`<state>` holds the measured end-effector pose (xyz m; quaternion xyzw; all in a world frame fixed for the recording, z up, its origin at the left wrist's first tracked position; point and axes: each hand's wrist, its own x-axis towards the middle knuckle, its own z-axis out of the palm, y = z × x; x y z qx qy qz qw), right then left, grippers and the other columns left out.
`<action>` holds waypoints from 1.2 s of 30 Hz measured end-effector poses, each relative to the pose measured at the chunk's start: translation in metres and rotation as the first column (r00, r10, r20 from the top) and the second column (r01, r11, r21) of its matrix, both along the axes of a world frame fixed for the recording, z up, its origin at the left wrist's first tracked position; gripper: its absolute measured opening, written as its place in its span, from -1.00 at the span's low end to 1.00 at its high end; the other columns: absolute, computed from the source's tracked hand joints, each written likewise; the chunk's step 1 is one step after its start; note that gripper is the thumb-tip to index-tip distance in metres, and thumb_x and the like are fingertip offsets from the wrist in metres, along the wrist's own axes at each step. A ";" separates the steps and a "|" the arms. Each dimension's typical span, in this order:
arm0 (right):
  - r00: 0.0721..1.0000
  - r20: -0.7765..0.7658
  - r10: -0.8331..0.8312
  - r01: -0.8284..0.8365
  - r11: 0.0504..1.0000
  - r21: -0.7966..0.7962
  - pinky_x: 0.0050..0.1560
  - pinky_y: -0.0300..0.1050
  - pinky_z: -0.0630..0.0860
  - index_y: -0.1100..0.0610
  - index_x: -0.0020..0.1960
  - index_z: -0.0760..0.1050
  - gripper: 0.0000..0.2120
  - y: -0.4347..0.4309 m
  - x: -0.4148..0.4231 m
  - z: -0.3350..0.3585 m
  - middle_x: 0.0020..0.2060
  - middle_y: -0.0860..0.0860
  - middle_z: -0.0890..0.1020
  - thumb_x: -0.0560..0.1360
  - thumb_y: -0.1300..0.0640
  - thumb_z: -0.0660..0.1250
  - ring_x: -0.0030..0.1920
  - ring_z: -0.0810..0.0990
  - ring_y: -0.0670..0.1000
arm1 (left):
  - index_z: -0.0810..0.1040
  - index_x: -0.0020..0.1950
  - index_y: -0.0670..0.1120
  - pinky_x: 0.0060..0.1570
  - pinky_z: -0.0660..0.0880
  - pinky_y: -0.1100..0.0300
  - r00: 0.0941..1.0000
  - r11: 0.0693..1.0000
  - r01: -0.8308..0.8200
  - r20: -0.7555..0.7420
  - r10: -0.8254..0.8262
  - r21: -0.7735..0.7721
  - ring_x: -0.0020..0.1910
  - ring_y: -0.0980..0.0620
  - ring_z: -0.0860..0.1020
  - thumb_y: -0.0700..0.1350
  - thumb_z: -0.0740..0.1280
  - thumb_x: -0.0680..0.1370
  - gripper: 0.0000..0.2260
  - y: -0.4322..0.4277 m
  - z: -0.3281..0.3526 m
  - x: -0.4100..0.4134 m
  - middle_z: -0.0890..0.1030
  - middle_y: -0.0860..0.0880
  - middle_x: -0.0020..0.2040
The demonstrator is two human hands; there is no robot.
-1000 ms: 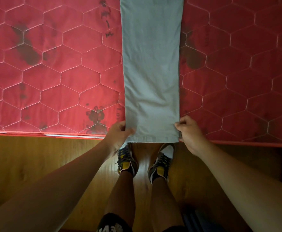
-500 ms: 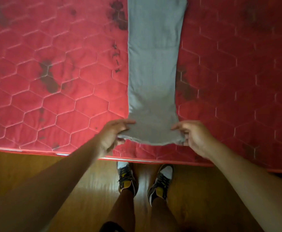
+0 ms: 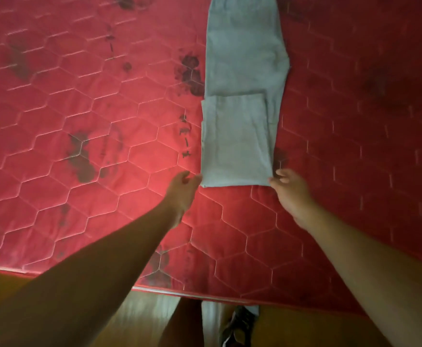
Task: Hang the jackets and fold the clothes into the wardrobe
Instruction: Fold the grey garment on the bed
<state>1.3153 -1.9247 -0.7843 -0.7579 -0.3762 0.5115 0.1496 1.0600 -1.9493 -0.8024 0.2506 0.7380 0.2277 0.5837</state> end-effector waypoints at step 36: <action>0.898 -0.408 -0.166 -0.072 0.858 -0.508 0.07 0.13 0.62 0.08 0.26 0.57 -0.77 0.063 0.029 -0.076 0.12 0.02 0.72 0.62 0.07 0.36 0.15 0.68 0.08 | 0.61 0.19 -0.06 -0.06 0.63 0.03 0.974 0.930 0.100 0.226 -0.019 -0.353 0.01 -0.05 0.70 -0.06 0.30 0.66 -0.83 0.070 -0.043 0.017 0.74 -0.03 0.03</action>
